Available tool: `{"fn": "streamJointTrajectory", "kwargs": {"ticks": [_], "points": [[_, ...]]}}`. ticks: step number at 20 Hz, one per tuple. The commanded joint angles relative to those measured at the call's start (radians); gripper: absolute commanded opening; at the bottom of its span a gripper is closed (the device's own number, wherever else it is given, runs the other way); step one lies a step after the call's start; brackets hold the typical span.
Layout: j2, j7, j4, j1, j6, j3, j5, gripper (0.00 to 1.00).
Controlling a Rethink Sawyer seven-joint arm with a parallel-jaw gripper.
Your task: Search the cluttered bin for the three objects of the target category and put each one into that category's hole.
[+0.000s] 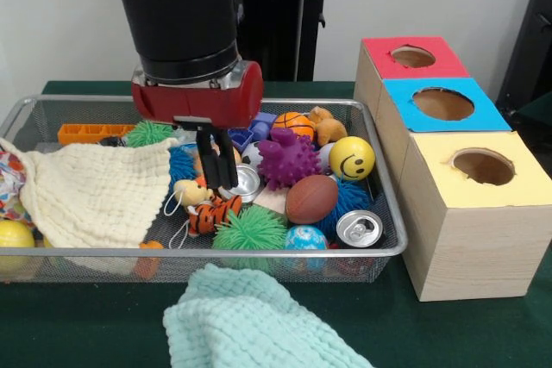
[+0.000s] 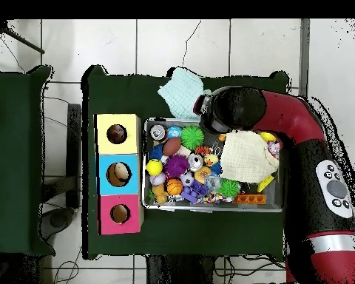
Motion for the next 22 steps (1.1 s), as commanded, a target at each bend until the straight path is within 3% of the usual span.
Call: {"fn": "streamJointTrajectory", "kwargs": {"ticks": [1, 2, 3, 4, 6, 10, 12, 19, 22], "points": [[0.007, -0.125, -0.055, 0.05, 0.199, -0.043, -0.08, 0.0], [0.019, 0.066, -0.118, 0.1, 0.265, -0.12, -0.064, 0.0], [0.004, -0.008, -0.096, 0.081, 0.144, -0.095, -0.105, 0.0], [0.004, -0.003, -0.095, 0.083, 0.127, -0.099, -0.107, 0.0], [0.03, 0.04, -0.166, 0.132, 0.145, -0.144, -0.144, 0.0], [0.057, -0.038, -0.229, 0.14, 0.215, -0.139, -0.135, 0.0], [0.11, -0.105, -0.269, 0.127, 0.249, -0.108, -0.12, 0.0], [0.069, -0.195, -0.233, 0.122, 0.236, -0.107, -0.148, 0.0], [0.111, -0.24, -0.259, 0.1, 0.215, -0.084, -0.151, 0.0]]}}
